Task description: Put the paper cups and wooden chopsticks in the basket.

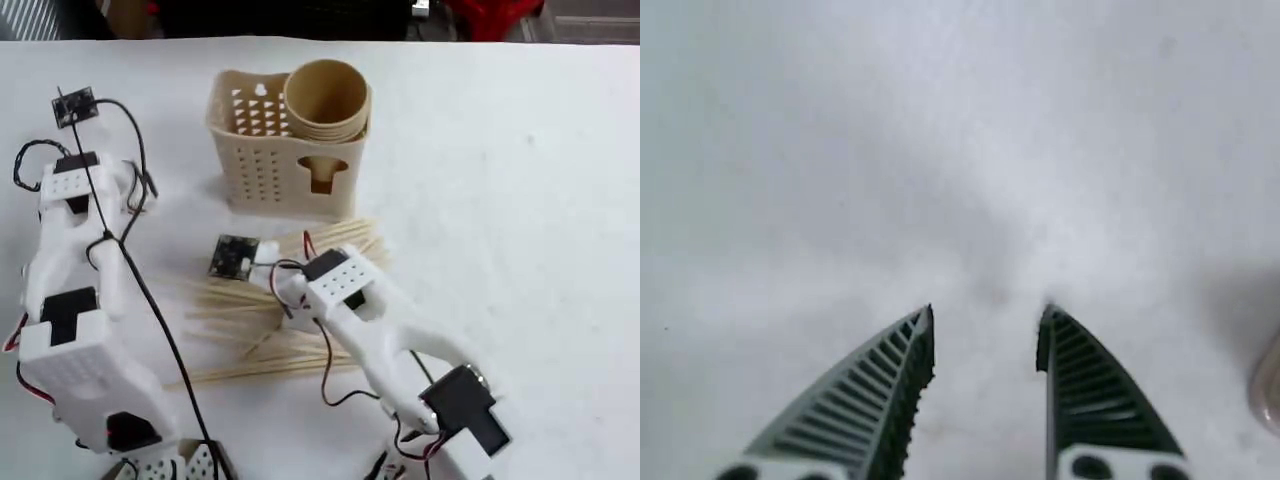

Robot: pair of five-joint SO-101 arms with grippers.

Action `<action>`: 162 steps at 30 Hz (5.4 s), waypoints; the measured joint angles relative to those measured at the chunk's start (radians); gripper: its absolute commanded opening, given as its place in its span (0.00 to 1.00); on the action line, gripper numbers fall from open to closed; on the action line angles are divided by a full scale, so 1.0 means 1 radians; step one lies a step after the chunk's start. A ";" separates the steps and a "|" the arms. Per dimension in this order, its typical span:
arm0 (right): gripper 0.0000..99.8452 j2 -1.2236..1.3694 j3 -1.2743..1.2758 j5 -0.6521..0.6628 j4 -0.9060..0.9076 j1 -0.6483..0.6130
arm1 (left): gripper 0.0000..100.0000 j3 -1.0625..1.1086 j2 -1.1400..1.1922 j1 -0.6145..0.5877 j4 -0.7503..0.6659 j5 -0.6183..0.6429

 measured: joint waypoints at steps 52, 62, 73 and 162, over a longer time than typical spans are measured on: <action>0.04 0.025 -0.110 -0.103 0.075 0.147 | 0.18 0.000 0.000 0.000 0.000 0.000; 0.22 0.044 -0.110 -0.103 0.084 0.091 | 0.18 0.000 0.000 0.000 0.000 0.000; 0.22 -0.140 -0.110 -0.103 0.173 0.084 | 0.18 0.000 0.000 0.000 0.000 0.000; 0.03 -0.026 -1.022 -0.462 0.147 0.091 | 0.18 -0.095 -0.046 -0.008 0.166 -0.069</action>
